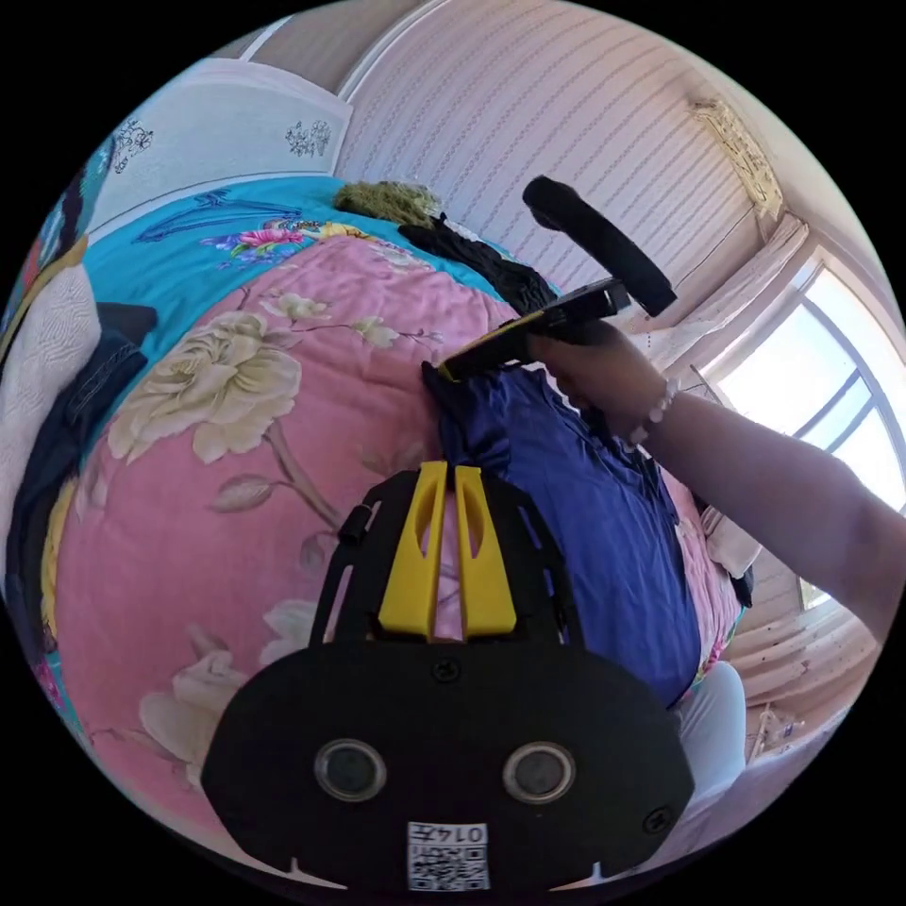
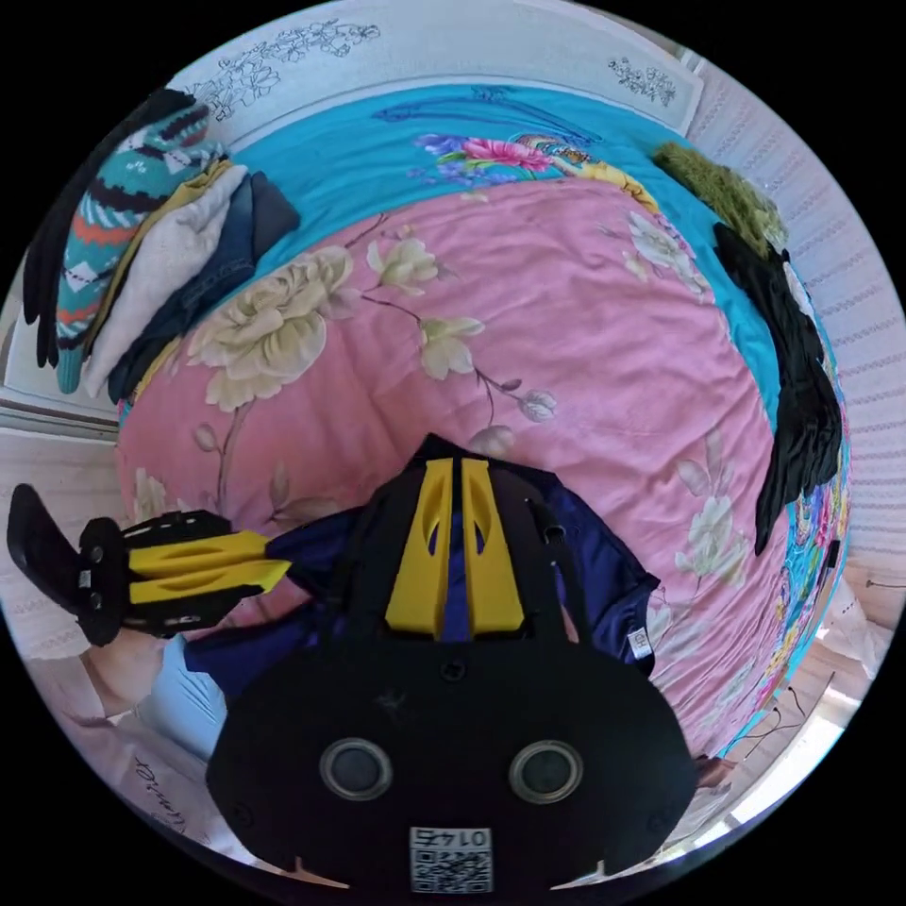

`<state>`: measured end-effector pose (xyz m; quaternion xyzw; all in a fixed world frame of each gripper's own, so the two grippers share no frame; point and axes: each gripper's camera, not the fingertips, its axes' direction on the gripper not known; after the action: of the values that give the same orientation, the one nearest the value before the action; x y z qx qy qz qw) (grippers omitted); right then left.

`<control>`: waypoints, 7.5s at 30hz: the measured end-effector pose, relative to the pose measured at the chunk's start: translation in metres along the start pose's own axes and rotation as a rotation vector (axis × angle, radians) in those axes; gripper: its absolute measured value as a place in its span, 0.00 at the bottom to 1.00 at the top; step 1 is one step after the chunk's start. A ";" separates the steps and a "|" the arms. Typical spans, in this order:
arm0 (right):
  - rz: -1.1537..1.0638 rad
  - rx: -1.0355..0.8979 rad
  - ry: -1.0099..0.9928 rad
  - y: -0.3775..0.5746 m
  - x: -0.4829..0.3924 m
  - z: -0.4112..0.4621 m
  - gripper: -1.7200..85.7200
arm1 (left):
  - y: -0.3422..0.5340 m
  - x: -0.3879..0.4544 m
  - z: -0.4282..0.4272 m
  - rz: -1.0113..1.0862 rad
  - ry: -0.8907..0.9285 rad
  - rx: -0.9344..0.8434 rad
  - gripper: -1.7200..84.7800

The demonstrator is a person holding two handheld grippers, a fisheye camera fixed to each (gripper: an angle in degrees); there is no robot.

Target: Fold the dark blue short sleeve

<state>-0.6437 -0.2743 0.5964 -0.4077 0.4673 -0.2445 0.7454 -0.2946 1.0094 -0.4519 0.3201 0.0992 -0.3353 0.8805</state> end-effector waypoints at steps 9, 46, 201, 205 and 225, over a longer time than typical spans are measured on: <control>0.001 -0.078 -0.017 -0.048 0.018 -0.069 0.01 | 0.013 -0.043 -0.017 -0.085 0.166 0.051 0.01; -0.126 -0.361 -0.109 -0.194 -0.004 -0.103 0.13 | 0.003 -0.063 -0.008 -0.023 0.153 -0.020 0.01; 0.065 0.265 -0.364 0.043 0.084 0.280 0.08 | -0.016 0.037 0.131 0.020 -0.215 -0.048 0.05; 0.087 0.300 -0.387 0.061 0.112 0.265 0.03 | -0.017 0.039 0.117 0.044 -0.210 -0.033 0.02; 0.477 0.486 -0.540 0.360 0.243 0.256 0.04 | -0.032 0.124 0.101 0.450 -0.047 -0.110 0.09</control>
<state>-0.3118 -0.1614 0.2335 -0.1503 0.2653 -0.0531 0.9509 -0.2256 0.8622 -0.4382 0.2777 0.0227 -0.1320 0.9513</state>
